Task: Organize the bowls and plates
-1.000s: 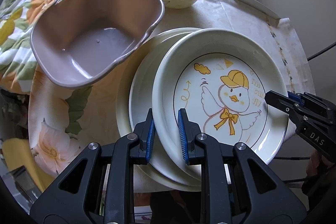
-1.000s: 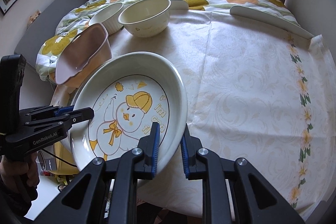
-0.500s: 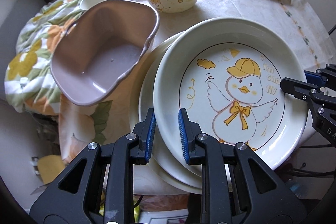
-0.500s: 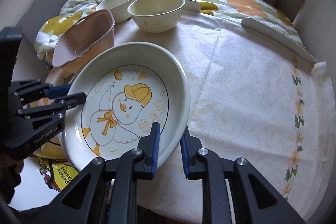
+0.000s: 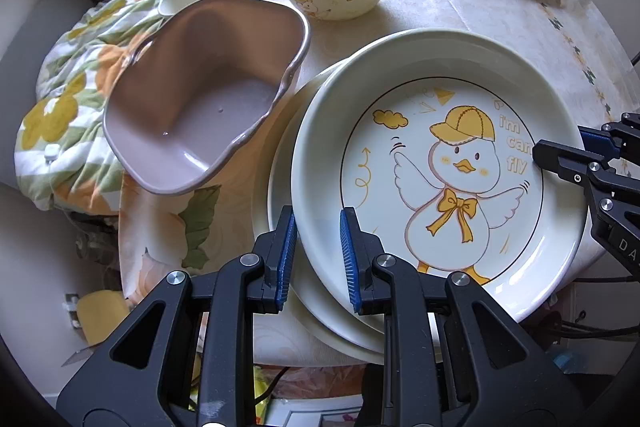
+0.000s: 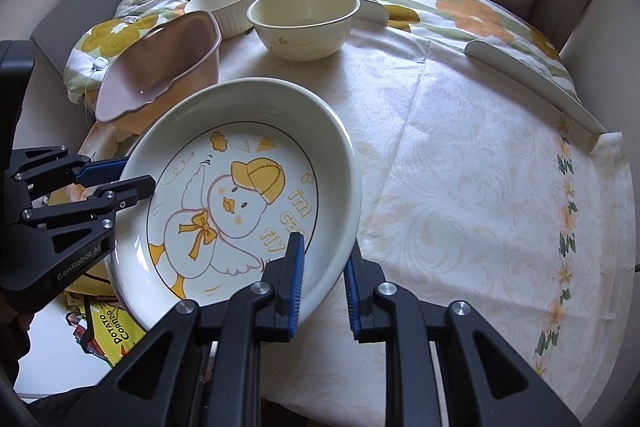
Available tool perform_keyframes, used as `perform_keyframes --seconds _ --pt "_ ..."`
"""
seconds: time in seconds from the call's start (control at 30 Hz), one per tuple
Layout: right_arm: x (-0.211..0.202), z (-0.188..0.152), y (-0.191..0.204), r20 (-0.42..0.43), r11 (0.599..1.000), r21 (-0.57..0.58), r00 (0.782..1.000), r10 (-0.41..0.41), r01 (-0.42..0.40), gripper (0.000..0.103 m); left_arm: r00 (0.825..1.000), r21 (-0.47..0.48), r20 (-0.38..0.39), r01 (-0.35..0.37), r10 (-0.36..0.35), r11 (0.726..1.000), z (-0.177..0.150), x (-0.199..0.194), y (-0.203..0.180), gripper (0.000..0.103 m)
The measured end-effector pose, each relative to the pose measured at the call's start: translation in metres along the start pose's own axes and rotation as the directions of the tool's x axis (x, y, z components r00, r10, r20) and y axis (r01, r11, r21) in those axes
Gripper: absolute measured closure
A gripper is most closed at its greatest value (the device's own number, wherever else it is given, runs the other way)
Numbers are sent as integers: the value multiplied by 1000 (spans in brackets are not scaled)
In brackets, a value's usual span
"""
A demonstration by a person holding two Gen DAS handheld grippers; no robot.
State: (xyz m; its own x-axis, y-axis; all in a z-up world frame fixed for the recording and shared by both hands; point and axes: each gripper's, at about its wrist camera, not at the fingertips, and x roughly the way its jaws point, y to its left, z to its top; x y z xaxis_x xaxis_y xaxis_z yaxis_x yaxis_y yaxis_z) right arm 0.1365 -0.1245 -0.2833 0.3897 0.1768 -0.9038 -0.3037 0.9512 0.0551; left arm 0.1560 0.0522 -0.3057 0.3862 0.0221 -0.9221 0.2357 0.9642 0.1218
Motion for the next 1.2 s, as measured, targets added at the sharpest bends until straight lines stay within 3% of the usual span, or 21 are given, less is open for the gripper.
perform_keyframes --seconds 0.17,0.77,1.2 --pt "1 3 1 -8 1000 0 1000 -3 3 86 1000 -2 -16 13 -13 1000 2 1 -1 73" --pt "2 5 2 -32 1000 -17 999 -11 10 86 999 34 -40 -30 32 999 -3 -6 -9 73" --pt "-1 1 2 -43 1000 -14 999 -4 3 86 993 61 -39 -105 107 993 -4 -12 -17 70"
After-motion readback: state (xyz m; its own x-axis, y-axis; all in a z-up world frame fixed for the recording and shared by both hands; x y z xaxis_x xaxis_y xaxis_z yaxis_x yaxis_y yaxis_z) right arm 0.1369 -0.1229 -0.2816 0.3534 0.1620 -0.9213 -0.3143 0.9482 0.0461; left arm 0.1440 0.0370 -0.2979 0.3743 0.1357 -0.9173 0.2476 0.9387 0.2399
